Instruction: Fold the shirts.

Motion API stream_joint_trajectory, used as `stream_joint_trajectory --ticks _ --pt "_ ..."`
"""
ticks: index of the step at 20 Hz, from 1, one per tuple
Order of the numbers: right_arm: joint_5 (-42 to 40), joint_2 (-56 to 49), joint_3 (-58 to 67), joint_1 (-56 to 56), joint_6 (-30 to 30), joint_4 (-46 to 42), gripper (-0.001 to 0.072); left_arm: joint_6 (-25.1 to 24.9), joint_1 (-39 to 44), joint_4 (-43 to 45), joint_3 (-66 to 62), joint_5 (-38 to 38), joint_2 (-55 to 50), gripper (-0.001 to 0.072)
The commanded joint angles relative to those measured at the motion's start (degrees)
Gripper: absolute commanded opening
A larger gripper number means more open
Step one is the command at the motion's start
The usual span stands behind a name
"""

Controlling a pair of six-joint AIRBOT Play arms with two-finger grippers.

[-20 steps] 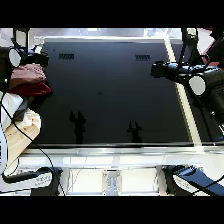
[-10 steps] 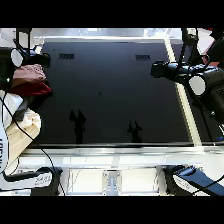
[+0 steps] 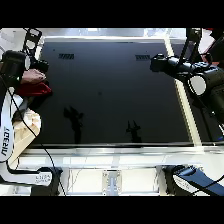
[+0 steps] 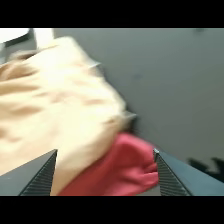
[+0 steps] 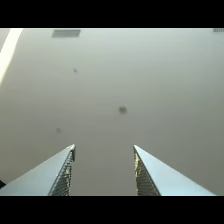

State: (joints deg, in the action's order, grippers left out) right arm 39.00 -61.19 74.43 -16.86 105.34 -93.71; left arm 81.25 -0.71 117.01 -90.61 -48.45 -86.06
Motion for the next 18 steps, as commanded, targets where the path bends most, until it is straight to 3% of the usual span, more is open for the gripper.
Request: stream_joint_trajectory --ticks 1,7,11,13,15,18 --pt "-2.8 0.0 0.0 0.0 0.0 0.9 0.0423 4.9 -3.6 8.9 0.0 -1.9 -1.6 0.0702" --pt "-2.4 0.0 0.0 0.0 0.0 3.0 0.0423 7.3 -14.5 3.0 0.2 -11.3 -2.4 0.0702" --pt "-2.2 0.0 0.0 0.0 0.0 4.2 0.0423 7.4 -18.9 1.0 0.5 -9.4 -3.3 0.0702" --pt "-1.9 -0.1 0.0 0.0 0.0 5.1 0.0423 11.6 -20.1 1.0 0.5 -7.1 -4.8 0.0703" --pt "-1.8 -0.1 0.0 0.0 0.0 5.5 0.0423 16.4 -20.8 1.0 0.5 -10.6 -6.5 0.0704" --pt "-0.8 -0.1 0.0 0.0 0.0 5.5 0.0423 16.3 -20.9 5.4 0.5 -13.6 -7.0 0.0703"
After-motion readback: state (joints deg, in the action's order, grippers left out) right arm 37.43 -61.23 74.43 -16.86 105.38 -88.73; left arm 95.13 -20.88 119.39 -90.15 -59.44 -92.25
